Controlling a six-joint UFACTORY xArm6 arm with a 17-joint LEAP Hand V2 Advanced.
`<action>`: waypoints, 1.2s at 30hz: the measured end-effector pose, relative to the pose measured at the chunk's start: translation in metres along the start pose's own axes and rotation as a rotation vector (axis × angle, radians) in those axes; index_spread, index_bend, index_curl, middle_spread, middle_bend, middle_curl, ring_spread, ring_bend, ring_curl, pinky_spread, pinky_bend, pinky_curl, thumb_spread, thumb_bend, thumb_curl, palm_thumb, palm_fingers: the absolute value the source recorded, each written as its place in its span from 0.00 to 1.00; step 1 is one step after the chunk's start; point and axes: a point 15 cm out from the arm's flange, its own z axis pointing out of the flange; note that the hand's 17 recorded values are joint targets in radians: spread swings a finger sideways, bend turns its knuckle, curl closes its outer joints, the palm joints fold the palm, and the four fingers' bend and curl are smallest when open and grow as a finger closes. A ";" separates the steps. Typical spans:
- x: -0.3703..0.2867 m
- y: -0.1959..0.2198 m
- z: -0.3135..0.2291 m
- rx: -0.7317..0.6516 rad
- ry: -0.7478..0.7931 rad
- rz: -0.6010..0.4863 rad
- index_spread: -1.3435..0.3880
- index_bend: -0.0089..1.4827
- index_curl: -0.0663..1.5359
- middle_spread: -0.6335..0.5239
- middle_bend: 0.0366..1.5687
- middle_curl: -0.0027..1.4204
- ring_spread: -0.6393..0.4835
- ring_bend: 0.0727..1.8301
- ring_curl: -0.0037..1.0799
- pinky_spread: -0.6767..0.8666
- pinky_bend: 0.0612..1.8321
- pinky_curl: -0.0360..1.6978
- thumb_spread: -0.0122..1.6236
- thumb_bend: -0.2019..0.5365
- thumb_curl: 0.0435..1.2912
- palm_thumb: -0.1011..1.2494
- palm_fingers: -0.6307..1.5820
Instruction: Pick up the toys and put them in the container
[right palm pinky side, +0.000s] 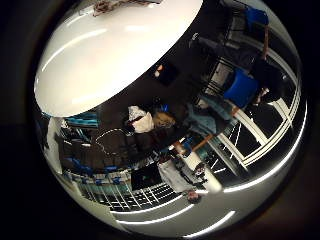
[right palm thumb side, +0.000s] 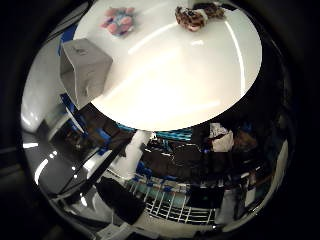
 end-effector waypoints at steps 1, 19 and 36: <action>0.000 0.000 0.000 0.002 -0.005 0.033 0.65 0.14 0.26 0.57 0.10 0.21 0.83 0.16 0.22 0.83 0.31 0.17 0.81 0.23 0.00 0.04 0.46; 0.009 -0.001 -0.019 0.111 0.001 0.275 0.66 0.14 0.30 0.57 0.11 0.21 0.81 0.22 0.19 0.81 0.34 0.12 0.98 1.00 0.20 0.66 0.51; 0.090 -0.038 -0.036 0.230 0.299 0.203 0.57 0.12 0.27 0.55 0.10 0.23 0.77 0.07 0.17 0.74 0.18 0.13 0.74 0.29 0.16 0.41 0.38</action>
